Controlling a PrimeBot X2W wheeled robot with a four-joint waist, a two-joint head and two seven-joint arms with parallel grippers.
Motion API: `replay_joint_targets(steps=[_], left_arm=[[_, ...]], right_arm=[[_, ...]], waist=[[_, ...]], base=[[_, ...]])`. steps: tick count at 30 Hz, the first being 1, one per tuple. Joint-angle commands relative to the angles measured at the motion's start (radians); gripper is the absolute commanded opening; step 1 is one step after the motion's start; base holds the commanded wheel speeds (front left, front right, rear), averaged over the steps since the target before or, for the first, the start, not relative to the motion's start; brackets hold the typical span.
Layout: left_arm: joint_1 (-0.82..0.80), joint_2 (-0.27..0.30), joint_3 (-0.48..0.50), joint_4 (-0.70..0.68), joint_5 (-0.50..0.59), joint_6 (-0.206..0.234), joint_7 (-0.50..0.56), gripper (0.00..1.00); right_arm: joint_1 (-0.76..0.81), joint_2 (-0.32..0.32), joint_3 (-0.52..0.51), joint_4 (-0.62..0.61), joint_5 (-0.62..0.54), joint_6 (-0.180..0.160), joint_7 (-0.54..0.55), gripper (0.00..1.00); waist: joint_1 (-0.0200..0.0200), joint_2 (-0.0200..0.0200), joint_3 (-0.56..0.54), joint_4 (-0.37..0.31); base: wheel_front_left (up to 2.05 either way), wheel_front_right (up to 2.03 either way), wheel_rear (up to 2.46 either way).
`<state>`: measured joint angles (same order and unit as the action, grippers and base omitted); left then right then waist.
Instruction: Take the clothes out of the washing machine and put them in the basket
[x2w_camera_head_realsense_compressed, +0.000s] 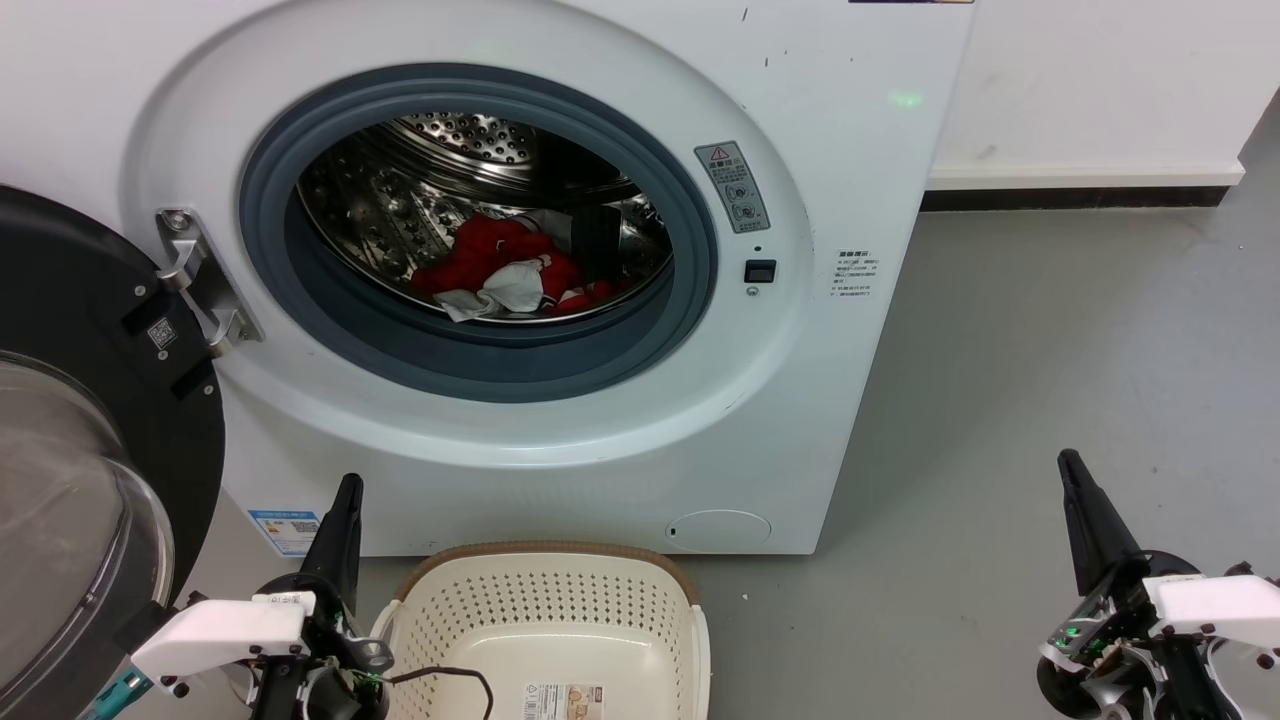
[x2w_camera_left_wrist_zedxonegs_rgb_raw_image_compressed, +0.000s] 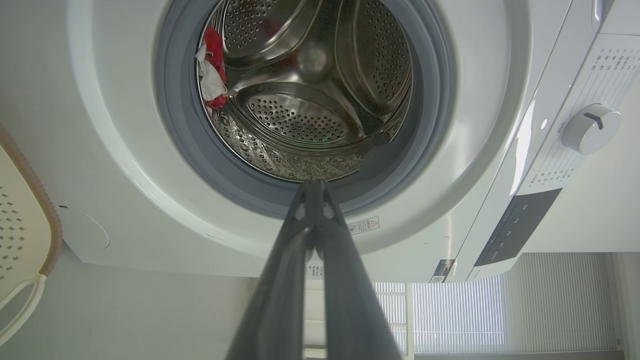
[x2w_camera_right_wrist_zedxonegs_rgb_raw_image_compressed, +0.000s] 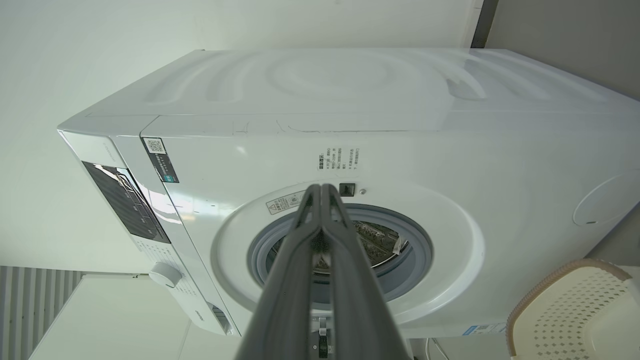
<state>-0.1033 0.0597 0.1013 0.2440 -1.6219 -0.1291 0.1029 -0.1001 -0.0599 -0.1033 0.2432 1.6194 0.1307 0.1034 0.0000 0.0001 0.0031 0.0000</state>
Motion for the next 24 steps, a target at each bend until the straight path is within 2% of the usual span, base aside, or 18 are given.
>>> replay_joint_targets(steps=[1,24], left_arm=[[-0.008,0.000,0.002,0.001,0.005,-0.003,0.003,0.00],[-0.008,-0.003,0.006,0.001,0.007,-0.003,0.007,0.00]], right_arm=[[-0.014,0.003,-0.001,0.003,-0.003,0.000,0.004,0.00],[-0.014,0.005,-0.005,0.003,-0.006,0.000,0.006,0.00]], waist=[[0.0000,-0.0001,0.000,0.000],[0.0000,-0.0001,0.000,0.000]], base=[[0.00,0.00,0.00],[0.00,0.00,0.00]])
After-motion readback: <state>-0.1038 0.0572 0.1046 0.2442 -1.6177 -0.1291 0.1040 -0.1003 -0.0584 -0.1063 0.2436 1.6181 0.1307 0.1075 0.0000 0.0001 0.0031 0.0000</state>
